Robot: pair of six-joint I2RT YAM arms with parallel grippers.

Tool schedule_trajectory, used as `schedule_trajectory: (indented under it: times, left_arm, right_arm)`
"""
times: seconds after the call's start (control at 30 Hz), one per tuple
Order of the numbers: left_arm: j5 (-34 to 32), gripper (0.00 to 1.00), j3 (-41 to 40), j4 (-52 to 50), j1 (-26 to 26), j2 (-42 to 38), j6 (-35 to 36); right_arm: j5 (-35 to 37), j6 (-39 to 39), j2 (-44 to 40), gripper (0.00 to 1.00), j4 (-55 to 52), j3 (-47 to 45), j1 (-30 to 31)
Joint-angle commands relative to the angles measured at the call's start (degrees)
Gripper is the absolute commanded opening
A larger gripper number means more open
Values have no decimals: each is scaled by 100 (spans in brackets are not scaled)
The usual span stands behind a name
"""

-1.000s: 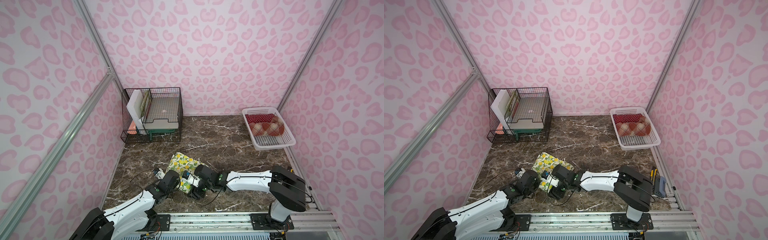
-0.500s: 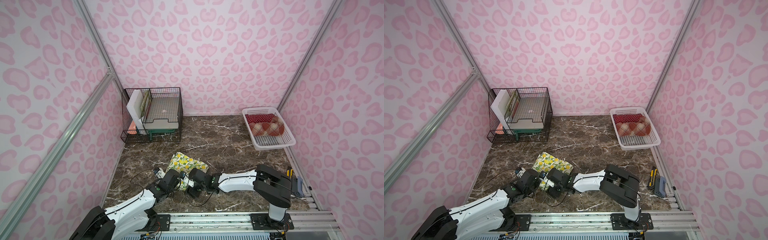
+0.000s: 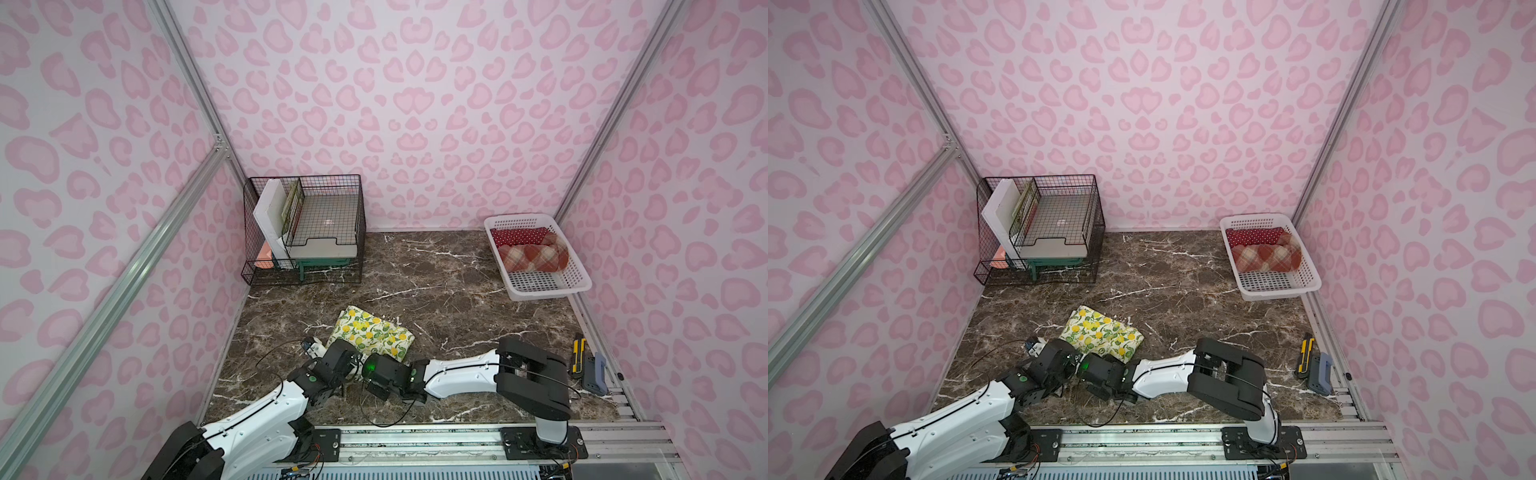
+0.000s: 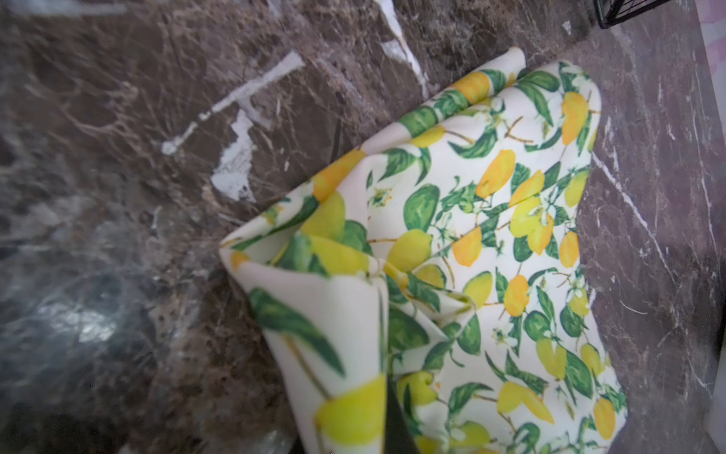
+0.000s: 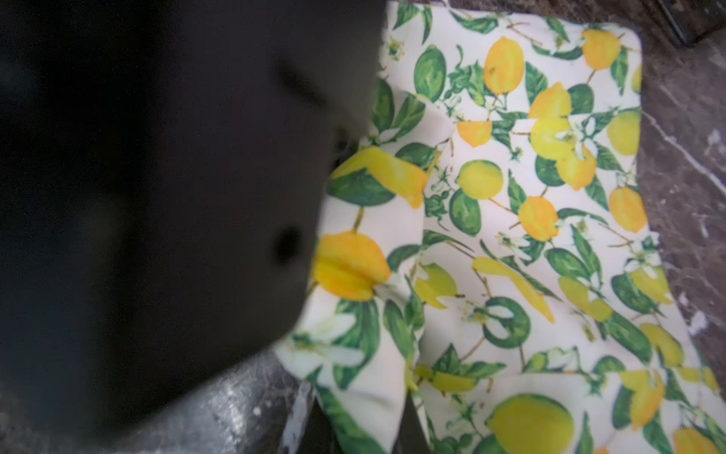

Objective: Roll up the skirts
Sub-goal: Roll the skirt at the center of the board.

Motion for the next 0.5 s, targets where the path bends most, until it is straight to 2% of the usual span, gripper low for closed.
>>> schedule_trajectory:
  times: [0.0,0.1,0.13,0.2,0.27,0.4,0.47]
  left_arm:
    - [293,51,151,-278,198,-336,209]
    - [231,68,375,-876,465,-783,549]
    - [191,71,457,-1087,559,-932,652]
    - [142,83,549,-1325,721,-1224,848]
    - [14,86,618,-1612,813,-1497,869]
    - [23,87,675,-1863,841,-1969,844]
    - [152,87,678,-1923,845,-2064,836]
  right_arm:
    - [-1936,212,189,0,-2580,-45,-329]
    - [-3525,464,80,0,-2401,107,-799]
    - [-4081,603,65,0,-2291,163,-940]
    - [-4892,762,145,0,-2153,282,-1193]
    - [-5654,832,375,0,-2136,458,-1451]
    - [-7428,1528,818,0,-1313,410,-2060]
    - [-7547,1860,928,0,-1051,492,-2256]
